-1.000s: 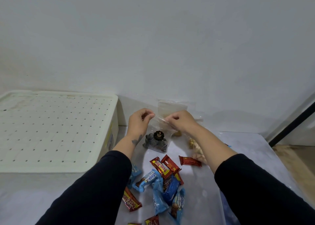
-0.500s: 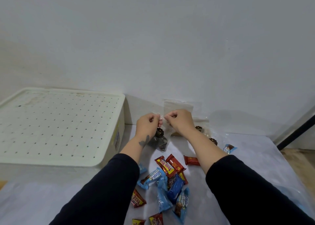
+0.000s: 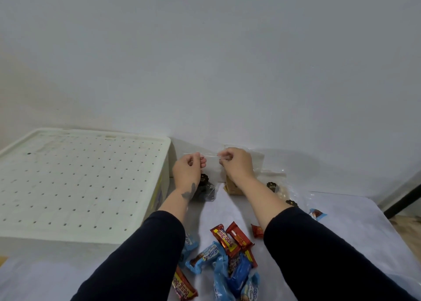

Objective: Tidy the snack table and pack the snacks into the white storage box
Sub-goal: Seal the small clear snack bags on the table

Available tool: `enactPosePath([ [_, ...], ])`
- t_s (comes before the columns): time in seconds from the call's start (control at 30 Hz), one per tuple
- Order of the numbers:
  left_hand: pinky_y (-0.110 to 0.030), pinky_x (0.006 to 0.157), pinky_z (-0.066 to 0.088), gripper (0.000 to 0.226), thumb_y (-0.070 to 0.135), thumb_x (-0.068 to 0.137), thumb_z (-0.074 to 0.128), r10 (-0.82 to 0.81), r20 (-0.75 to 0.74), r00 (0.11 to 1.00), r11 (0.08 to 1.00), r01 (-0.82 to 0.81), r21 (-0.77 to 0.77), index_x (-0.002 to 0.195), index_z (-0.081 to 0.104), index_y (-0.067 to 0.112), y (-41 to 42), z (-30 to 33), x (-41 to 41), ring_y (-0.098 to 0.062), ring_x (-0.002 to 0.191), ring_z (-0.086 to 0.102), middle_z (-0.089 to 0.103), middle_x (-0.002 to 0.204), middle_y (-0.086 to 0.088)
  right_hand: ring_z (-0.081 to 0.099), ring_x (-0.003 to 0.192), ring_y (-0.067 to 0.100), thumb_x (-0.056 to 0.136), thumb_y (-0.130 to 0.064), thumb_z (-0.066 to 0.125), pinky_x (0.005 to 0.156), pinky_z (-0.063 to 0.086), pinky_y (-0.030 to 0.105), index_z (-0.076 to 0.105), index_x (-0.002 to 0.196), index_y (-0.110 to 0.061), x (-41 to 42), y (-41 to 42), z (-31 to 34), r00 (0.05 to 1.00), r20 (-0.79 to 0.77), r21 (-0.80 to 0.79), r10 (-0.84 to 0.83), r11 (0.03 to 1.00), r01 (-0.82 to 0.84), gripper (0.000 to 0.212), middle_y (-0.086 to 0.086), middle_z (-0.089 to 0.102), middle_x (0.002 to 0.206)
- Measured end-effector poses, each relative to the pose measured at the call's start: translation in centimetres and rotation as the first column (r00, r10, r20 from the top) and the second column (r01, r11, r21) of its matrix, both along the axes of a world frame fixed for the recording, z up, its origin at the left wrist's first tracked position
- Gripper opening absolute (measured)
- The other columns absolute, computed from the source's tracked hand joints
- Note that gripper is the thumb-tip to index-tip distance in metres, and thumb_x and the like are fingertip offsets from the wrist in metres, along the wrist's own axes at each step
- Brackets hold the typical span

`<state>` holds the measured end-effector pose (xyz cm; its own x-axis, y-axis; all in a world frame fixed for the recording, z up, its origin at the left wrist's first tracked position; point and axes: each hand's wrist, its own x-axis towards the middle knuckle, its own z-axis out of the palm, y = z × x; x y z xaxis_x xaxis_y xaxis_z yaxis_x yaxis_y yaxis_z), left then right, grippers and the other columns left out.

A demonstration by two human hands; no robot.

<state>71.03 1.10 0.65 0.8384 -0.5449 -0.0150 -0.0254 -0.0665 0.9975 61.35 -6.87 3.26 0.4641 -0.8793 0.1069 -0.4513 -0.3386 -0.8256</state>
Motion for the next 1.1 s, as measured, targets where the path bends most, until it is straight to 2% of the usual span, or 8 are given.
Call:
enactPosePath([
  [0.2,-0.037,0.083,0.055,0.026,0.019,0.098,0.046,-0.018,-0.09,0.996,1.0,0.02,0.022,0.09,0.068,0.006,-1.9,0.1,0.9,-0.019,0.084,0.066,0.07,0.089,-0.011,0.056,0.081,0.012,0.086,0.0,0.058,0.075,0.044,0.018,0.064,0.088,-0.015,-1.7,-1.8,-1.4,0.99,-0.036,-0.001,-0.139,0.99,0.139,0.017,0.001,0.063,0.092],
  [0.37,-0.032,0.079,0.053,0.031,0.024,0.094,0.048,-0.126,0.024,0.992,0.982,0.121,0.142,0.067,0.063,0.024,-3.2,-1.0,-0.7,-0.017,0.079,0.064,0.07,0.078,-0.002,0.044,0.085,0.016,0.084,0.001,0.058,0.069,0.033,0.013,0.043,0.093,-0.015,-4.5,-3.5,-1.9,0.899,-0.001,-0.031,-0.439,0.898,0.439,0.024,0.0,0.038,0.104],
  [0.43,-0.03,0.083,0.052,0.022,0.023,0.094,0.05,-0.201,0.018,0.979,0.965,0.195,0.176,0.083,0.068,0.017,-3.7,-1.5,-1.8,-0.017,0.088,0.065,0.07,0.087,-0.002,0.047,0.09,0.018,0.085,-0.002,0.062,0.079,0.04,0.023,0.043,0.101,-0.013,-5.0,-4.0,-2.1,0.871,0.046,0.027,-0.49,0.872,0.489,0.027,-0.002,0.038,0.105],
  [0.6,-0.019,0.085,0.043,0.035,0.017,0.093,0.055,-0.251,0.049,0.967,0.955,0.239,0.174,0.126,0.054,0.006,-5.0,-1.5,-4.0,-0.011,0.099,0.057,0.062,0.118,-0.006,0.056,0.082,0.017,0.087,-0.001,0.058,0.059,0.037,0.002,0.053,0.109,-0.01,-5.2,-4.3,-2.2,0.894,0.196,0.087,-0.404,0.915,0.395,0.024,0.002,0.06,0.09],
  [0.7,-0.018,0.085,0.04,0.037,0.022,0.095,0.053,-0.238,0.083,0.968,0.955,0.217,0.204,0.129,0.05,0.007,-4.8,-1.1,-4.8,-0.011,0.101,0.057,0.06,0.123,-0.007,0.061,0.085,0.015,0.087,-0.009,0.06,0.082,0.049,0.025,0.064,0.088,-0.02,-5.7,-3.7,-2.3,0.932,0.152,0.08,-0.329,0.944,0.32,0.011,-0.003,0.067,0.089],
  [0.83,-0.026,0.083,0.044,0.034,0.036,0.097,0.045,-0.25,0.084,0.965,0.95,0.228,0.211,0.11,0.062,0.01,-4.2,-0.4,-6.1,-0.02,0.101,0.063,0.068,0.108,-0.007,0.067,0.084,0.02,0.086,-0.014,0.064,0.08,0.056,0.039,0.064,0.084,-0.025,-7.4,-1.1,-2.3,0.967,0.14,0.092,-0.213,0.975,0.202,0.011,-0.002,0.068,0.086],
  [0.97,-0.044,0.081,0.056,0.047,0.057,0.087,0.051,-0.285,0.025,0.958,0.949,0.278,0.151,0.085,0.064,0.012,-3.7,0.5,-7.9,-0.021,0.089,0.068,0.07,0.088,-0.006,0.061,0.072,0.013,0.086,-0.015,0.066,0.063,0.046,0.016,0.064,0.089,-0.022,-9.4,1.1,-2.0,0.984,0.125,0.019,-0.128,0.992,0.127,0.008,-0.006,0.062,0.077],
  [1.1,-0.053,0.077,0.057,0.03,0.034,0.089,0.059,-0.294,-0.008,0.956,0.947,0.293,0.13,0.065,0.062,0.016,-3.0,0.9,-8.9,-0.032,0.086,0.069,0.069,0.073,-0.008,0.055,0.073,-0.002,0.084,-0.025,0.069,0.064,0.041,0.009,0.067,0.099,-0.017,-11.2,2.2,-1.4,0.992,0.077,-0.002,-0.099,0.995,0.099,0.017,-0.014,0.061,0.082],
])
